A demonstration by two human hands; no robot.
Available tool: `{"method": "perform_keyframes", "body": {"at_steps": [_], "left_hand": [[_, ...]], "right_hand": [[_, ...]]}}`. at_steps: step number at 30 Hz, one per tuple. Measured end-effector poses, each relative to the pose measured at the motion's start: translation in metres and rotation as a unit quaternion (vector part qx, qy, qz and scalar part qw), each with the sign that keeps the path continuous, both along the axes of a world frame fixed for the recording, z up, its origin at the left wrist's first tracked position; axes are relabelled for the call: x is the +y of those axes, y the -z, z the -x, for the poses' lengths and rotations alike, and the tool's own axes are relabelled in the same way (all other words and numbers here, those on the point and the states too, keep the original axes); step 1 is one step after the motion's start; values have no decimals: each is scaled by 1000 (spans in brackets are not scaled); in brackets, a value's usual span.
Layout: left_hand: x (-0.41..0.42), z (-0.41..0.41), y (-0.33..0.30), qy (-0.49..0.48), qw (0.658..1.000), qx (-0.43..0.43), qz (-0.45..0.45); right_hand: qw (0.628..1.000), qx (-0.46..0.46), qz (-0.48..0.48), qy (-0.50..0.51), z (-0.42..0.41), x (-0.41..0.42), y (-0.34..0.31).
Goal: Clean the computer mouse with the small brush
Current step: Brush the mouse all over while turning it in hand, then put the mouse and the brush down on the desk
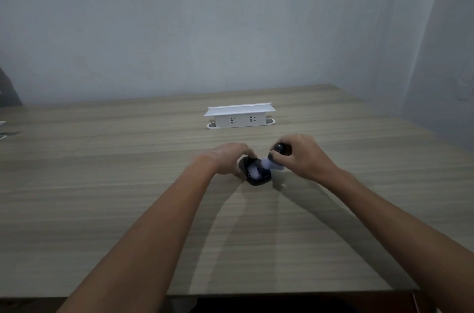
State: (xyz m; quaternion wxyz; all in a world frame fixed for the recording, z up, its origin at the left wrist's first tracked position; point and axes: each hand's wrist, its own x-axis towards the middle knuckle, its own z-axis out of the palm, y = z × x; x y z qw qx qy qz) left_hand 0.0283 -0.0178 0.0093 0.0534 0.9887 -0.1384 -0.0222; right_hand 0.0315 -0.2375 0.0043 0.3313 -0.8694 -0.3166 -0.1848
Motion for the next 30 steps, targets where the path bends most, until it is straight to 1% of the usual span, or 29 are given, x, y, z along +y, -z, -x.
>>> {"method": "perform_keyframes", "body": {"at_steps": [1, 3, 5, 7, 10, 11, 13, 15, 18, 20, 22, 23, 25, 28, 30], "left_hand": [[0, 0, 0, -1, 1000, -4, -2], [0, -2, 0, -2, 1000, -12, -5], [1, -2, 1, -3, 1000, -13, 0], [1, -2, 1, -4, 1000, -9, 12], [1, -1, 3, -13, 1000, -3, 27], [1, -2, 3, -14, 999, -1, 30], [1, -2, 3, -15, 999, 2, 29], [1, -2, 3, -18, 999, 5, 27], [2, -2, 4, -22, 999, 7, 35], [2, -2, 4, -23, 999, 8, 37], [2, -3, 5, -24, 999, 8, 37], [3, -4, 5, -23, 999, 8, 37], [3, -3, 5, -18, 999, 6, 36], [7, 1, 4, -23, 999, 1, 38], [12, 3, 3, -35, 999, 3, 38]], "right_hand": [[1000, -2, -6, -2, 1, 1, -2], [999, 17, -6, -41, 6, 4, -2], [997, 42, 26, -67, 9, 6, 2], [998, 50, 28, -38, 5, 0, 4], [999, 30, 0, 16, -2, -10, 4], [999, 29, -8, 15, -1, -11, 4], [999, 43, -19, -19, 4, -9, 2], [997, 64, -7, -43, 6, -10, 2], [999, 43, 9, 12, -4, -19, 4], [999, 31, -2, 33, -5, -23, 5], [999, 44, -26, -2, 1, -22, 6], [997, 65, -32, -28, 5, -20, 7], [995, 90, -21, -46, 8, -19, 11], [998, 63, -13, 15, -1, -24, 15], [996, 71, -34, 35, -5, -27, 15]]}}
